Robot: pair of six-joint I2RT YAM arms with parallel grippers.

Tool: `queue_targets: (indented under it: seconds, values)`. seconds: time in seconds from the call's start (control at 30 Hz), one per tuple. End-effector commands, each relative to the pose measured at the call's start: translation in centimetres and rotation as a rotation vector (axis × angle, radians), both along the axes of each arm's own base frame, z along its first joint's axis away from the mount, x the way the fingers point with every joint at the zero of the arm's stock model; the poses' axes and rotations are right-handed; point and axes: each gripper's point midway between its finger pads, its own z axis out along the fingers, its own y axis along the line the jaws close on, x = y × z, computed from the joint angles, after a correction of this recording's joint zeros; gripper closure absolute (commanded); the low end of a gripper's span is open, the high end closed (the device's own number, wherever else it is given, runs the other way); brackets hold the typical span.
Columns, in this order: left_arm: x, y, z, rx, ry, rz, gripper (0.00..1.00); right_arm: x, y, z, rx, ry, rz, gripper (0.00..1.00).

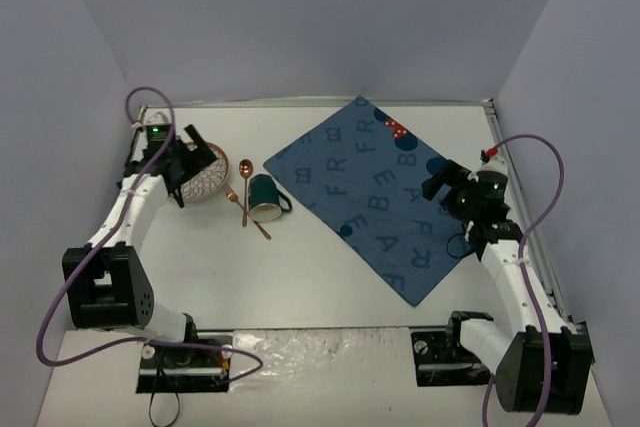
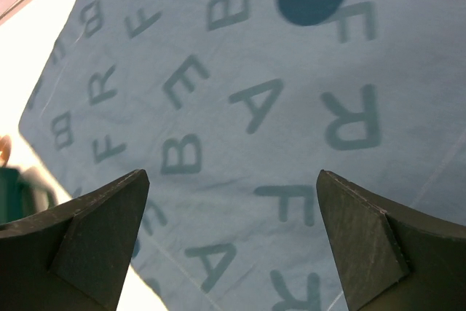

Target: Set the dinner table for one person

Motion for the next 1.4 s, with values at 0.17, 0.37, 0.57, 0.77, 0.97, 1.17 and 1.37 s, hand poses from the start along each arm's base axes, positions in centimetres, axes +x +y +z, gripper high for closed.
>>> queue_targets:
  seconds: [0.17,0.37,0.57,0.77,0.97,1.17,1.37]
  values:
    - [-1.4,7.8,-0.4,-0.174,-0.133,0.298,0.03,1.2,3.4,4.1,0.034,-0.146,0.154,0.00]
    - [1.4,8.3,-3.0,-0.244,-0.122,0.316,0.08,0.9,4.3,4.1,0.045,-0.151,0.190,0.00]
    - [3.0,8.6,-6.1,-0.276,-0.063,0.320,0.15,0.5,4.7,3.8,0.052,-0.151,0.206,0.00]
    - [4.4,8.7,-8.7,-0.287,-0.025,0.305,0.31,0.5,4.8,3.6,0.056,-0.148,0.208,0.00]
    - [5.3,8.5,-10.7,-0.310,0.015,0.303,0.49,0.6,4.9,3.4,0.063,-0.143,0.205,0.00]
    - [5.5,8.1,-10.1,-0.320,0.006,0.295,0.89,0.6,4.8,3.6,0.063,-0.149,0.204,0.00]
    - [5.8,8.9,-5.8,-0.289,-0.057,0.289,1.00,0.6,5.1,3.5,0.072,-0.144,0.219,0.00]
